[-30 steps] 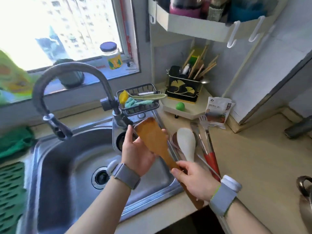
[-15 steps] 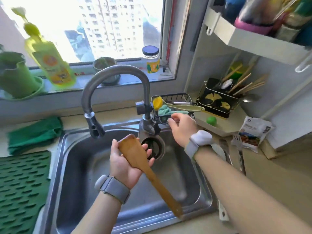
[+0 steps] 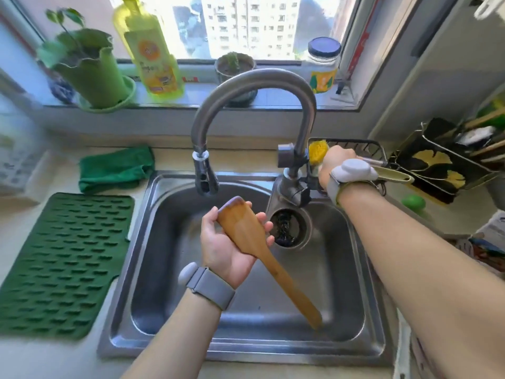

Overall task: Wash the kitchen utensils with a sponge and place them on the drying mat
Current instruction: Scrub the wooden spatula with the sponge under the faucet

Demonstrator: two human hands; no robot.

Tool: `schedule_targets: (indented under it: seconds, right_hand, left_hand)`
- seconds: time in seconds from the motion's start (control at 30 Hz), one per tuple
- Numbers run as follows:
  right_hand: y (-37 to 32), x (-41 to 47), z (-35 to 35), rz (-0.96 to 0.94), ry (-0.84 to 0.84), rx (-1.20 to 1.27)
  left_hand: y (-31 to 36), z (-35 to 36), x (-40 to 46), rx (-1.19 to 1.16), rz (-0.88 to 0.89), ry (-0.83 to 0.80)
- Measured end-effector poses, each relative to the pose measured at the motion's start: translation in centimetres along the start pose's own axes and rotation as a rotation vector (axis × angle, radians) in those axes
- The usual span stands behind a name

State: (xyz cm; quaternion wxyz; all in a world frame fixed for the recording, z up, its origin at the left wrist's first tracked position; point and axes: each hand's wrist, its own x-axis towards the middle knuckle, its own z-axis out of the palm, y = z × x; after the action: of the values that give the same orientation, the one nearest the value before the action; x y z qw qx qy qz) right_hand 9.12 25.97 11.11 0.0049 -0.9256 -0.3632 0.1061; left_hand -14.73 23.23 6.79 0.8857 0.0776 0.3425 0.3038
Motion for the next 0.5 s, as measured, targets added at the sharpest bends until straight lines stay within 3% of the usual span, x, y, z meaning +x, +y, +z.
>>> schedule_targets:
  seconds: [0.07, 0.2, 0.27, 0.43, 0.5]
  right_hand:
    - [0.4, -0.2, -0.1, -0.007, 0.051, 0.082]
    - [2.0, -4.2, -1.0, -0.123, 0.359, 0.445]
    - [2.6, -7.8, -1.6, -0.184, 0.413, 0.573]
    - [-0.4, -15.0, 3.0, -0.345, 0.049, 0.855]
    - [-2.7, -17.3, 5.8, -0.452, 0.019, 0.825]
  left_hand:
    - [0.4, -0.1, -0.1, 0.005, -0.007, -0.003]
    - [0.9, -0.8, -0.3, -0.019, -0.006, -0.010]
    - [1.0, -1.2, -0.1, -0.022, -0.007, -0.009]
    - [0.2, -0.1, 0.0, -0.086, -0.003, -0.045]
    - [-0.3, 0.3, -0.1, -0.102, 0.003, -0.067]
